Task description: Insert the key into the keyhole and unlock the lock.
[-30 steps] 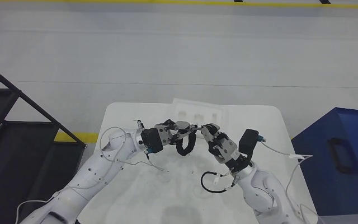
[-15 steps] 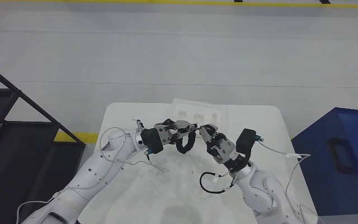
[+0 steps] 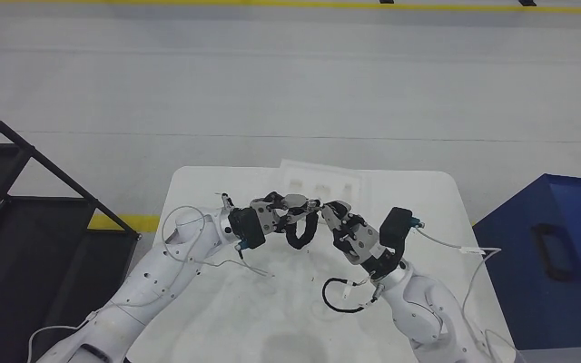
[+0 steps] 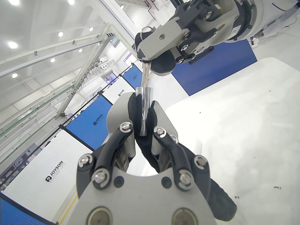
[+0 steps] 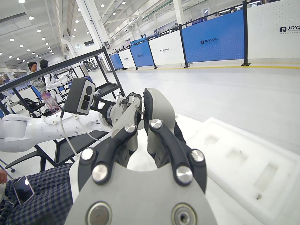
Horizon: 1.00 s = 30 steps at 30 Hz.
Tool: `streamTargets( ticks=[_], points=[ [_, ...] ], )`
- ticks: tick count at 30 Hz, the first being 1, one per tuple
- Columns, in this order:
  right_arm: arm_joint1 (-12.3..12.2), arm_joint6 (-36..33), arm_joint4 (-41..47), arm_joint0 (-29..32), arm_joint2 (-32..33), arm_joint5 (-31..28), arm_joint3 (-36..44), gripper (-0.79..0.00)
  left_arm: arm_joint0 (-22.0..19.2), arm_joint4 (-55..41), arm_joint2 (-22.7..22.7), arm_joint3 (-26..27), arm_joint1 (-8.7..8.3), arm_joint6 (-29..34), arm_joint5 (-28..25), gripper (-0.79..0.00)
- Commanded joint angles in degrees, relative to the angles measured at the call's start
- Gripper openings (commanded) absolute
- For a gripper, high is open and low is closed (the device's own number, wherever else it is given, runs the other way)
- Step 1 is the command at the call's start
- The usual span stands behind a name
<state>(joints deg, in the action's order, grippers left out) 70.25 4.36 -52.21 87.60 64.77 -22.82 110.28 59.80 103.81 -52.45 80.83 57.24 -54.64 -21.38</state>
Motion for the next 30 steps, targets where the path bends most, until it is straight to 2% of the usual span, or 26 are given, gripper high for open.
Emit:
streamTargets(
  ticks=[1,30],
  points=[
    [0.03,-0.25,-0.48,-0.17,-0.12,0.34,0.04,-0.785,0.00,0.29,-0.09,0.06,0.04,0.09,0.08,-0.785],
    [0.89,-2.74,-8.13,-2.65,-3.69,7.01,-0.23,-0.785,0.24,0.57,-0.72,-0.28,0.76,2.36,-2.22,-0.785]
  ],
)
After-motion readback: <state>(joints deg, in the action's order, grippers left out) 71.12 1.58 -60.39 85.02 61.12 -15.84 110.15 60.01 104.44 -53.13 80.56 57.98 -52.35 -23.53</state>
